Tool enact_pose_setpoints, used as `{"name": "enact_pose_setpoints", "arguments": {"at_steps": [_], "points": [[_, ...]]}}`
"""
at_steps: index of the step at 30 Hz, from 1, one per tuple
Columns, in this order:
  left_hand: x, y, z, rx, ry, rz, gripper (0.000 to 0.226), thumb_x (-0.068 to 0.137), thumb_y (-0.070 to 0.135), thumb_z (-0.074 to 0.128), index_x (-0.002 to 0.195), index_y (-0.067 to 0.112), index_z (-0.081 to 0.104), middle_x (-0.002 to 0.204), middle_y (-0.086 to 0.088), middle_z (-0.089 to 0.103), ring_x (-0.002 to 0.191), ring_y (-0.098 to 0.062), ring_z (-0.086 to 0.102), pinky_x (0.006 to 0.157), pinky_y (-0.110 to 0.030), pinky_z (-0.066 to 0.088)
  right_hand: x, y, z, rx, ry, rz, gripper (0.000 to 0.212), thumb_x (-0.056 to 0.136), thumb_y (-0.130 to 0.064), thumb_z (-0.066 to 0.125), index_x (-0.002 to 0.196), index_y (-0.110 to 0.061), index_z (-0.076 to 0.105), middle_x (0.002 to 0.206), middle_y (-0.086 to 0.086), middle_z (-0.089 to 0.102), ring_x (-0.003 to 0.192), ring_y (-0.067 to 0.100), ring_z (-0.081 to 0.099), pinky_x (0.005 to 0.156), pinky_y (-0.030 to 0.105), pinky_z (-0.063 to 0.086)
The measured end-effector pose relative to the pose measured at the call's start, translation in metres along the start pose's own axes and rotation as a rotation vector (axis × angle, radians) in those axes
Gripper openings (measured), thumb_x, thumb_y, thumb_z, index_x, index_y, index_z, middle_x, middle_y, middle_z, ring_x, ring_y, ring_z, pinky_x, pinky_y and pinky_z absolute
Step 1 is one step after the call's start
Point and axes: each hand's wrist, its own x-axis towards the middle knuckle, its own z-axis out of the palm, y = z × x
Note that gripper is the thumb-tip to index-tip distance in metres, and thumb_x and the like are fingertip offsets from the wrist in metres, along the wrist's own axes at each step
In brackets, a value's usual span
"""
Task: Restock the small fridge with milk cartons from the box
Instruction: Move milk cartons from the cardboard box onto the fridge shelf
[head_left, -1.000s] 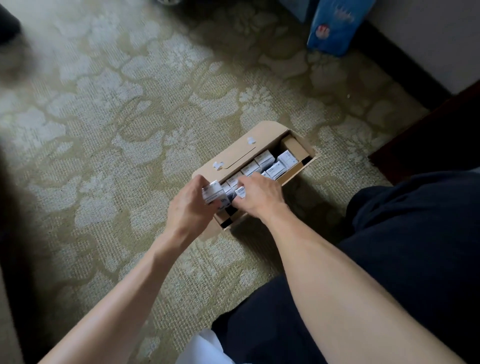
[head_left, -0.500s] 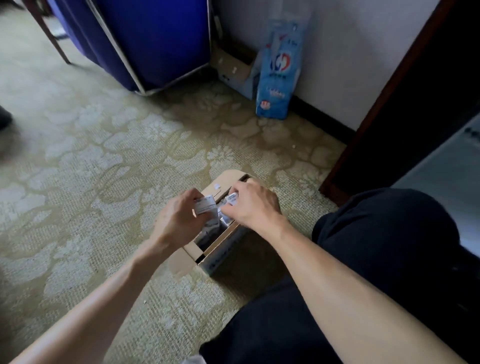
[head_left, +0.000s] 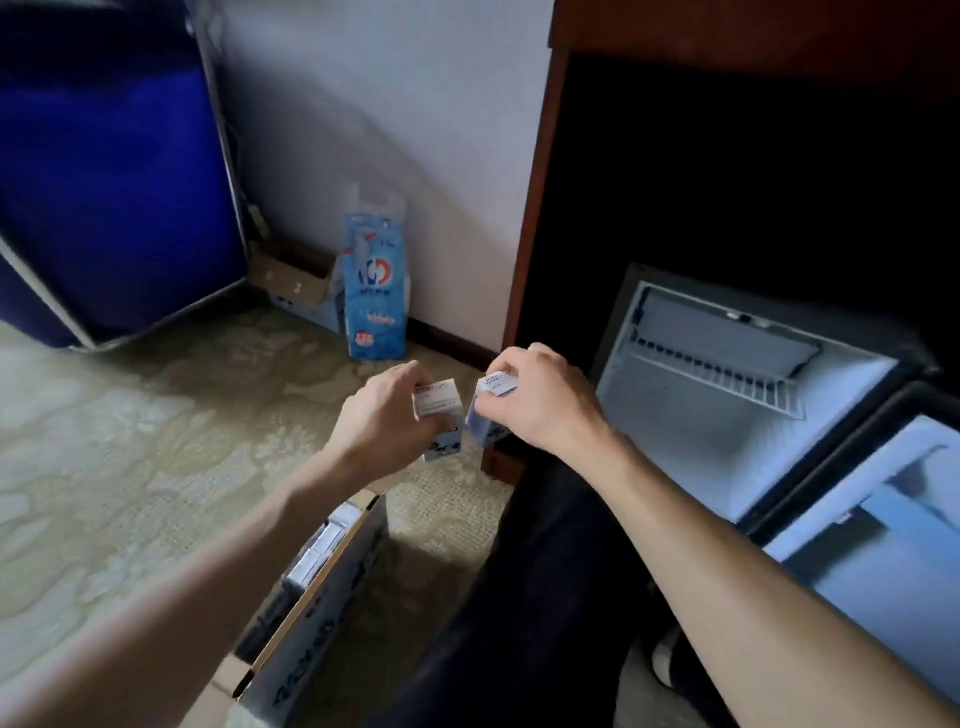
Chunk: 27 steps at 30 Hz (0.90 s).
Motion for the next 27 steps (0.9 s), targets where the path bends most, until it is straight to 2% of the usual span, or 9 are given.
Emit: {"name": "enact_pose_setpoints", "arguments": {"at_steps": [3,9,14,19,22,27], "points": [[0.022,0.035,0.003,-0.016,0.009,0.073,0.030,0.077,0.041,0.077,0.092,0.031,0.053,0.095,0.014,0.060,0.083,-0.012,0.057,0.067,-0.032,0.046,0.003,0.021,-0.024,0.022,0.082,0.052,0.022,0.076,-0.045,0.069,0.094,-0.034,0.066,0.092,-0.010,0.052,0.078,0.012,0.058,0.060,0.027,0.043],[0.057,0.082,0.024,-0.070,-0.059,0.168,0.034,0.077,0.038,0.078,0.101,0.025,0.058,0.102,0.010,0.063,0.089,-0.019,0.060,0.072,-0.036,0.050,0.004,0.066,-0.062,0.046,0.170,0.118,0.022,0.079,-0.046,0.071,0.097,-0.034,0.066,0.093,-0.008,0.054,0.076,0.013,0.059,0.065,0.031,0.049],[0.080,0.123,0.060,-0.104,-0.151,0.232,0.037,0.076,0.038,0.080,0.104,0.026,0.058,0.102,0.010,0.063,0.090,-0.017,0.062,0.075,-0.037,0.053,-0.010,0.109,-0.086,0.058,0.262,0.202,0.021,0.079,-0.044,0.071,0.096,-0.033,0.066,0.094,-0.006,0.054,0.075,0.011,0.058,0.066,0.033,0.052],[0.101,0.165,0.094,-0.160,-0.205,0.299,0.034,0.077,0.035,0.079,0.102,0.029,0.057,0.101,0.011,0.064,0.086,-0.013,0.063,0.074,-0.035,0.056,-0.018,0.148,-0.101,0.027,0.318,0.297,0.020,0.079,-0.042,0.071,0.096,-0.032,0.067,0.094,-0.007,0.053,0.075,0.009,0.056,0.056,0.023,0.039],[0.110,0.186,0.115,-0.169,-0.197,0.368,0.032,0.079,0.027,0.078,0.103,0.025,0.057,0.102,0.009,0.061,0.087,-0.018,0.062,0.074,-0.036,0.055,-0.016,0.170,-0.105,0.007,0.335,0.349,0.025,0.082,-0.045,0.071,0.102,-0.030,0.067,0.098,-0.006,0.053,0.080,0.013,0.057,0.058,0.021,0.037],[0.130,0.210,0.152,-0.112,-0.147,0.473,0.032,0.080,0.028,0.075,0.106,0.025,0.057,0.105,0.007,0.060,0.088,-0.020,0.062,0.074,-0.039,0.055,-0.002,0.205,-0.104,0.009,0.345,0.426,0.034,0.083,-0.045,0.071,0.111,-0.028,0.066,0.106,-0.002,0.055,0.089,0.019,0.058,0.069,0.028,0.042]]}}
